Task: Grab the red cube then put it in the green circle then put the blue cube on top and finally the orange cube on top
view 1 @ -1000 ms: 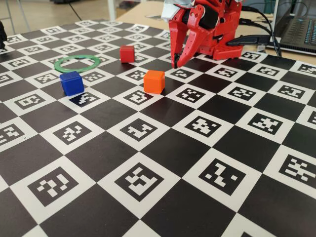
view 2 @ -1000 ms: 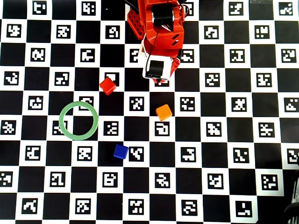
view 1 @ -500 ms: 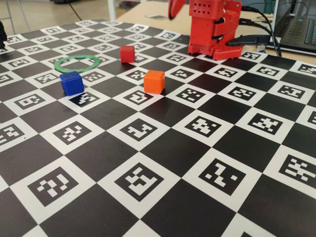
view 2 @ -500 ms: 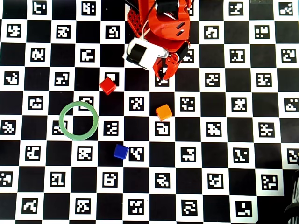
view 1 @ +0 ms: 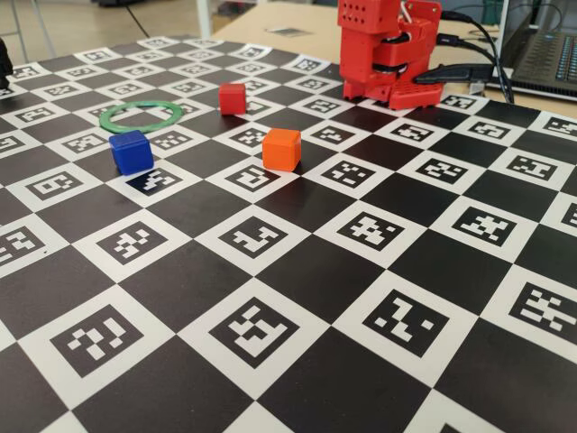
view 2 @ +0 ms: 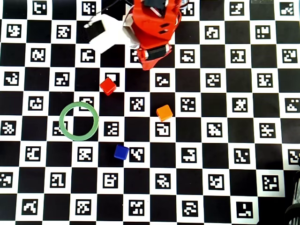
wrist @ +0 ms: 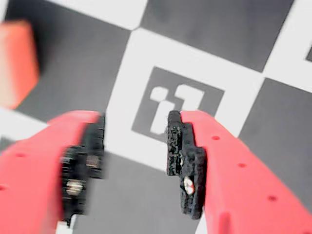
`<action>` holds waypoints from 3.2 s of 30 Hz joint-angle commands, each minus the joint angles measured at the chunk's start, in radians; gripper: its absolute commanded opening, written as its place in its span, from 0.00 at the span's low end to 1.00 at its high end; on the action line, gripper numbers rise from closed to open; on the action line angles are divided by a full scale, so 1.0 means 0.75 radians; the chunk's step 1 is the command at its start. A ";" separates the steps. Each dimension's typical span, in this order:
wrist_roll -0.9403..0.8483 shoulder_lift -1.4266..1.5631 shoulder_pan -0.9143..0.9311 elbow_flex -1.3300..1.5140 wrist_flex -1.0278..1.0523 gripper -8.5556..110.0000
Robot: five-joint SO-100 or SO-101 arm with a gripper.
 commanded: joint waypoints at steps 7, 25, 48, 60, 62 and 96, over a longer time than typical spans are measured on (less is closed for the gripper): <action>-0.035 -0.188 0.219 -0.176 0.031 0.28; -0.237 -0.280 0.413 0.094 -0.278 0.45; -0.409 -0.620 0.530 0.495 -0.972 0.46; -0.430 -0.667 0.532 0.507 -1.025 0.46; -0.430 -0.669 0.532 0.507 -1.025 0.46; -0.808 -0.661 0.556 0.562 -1.139 0.46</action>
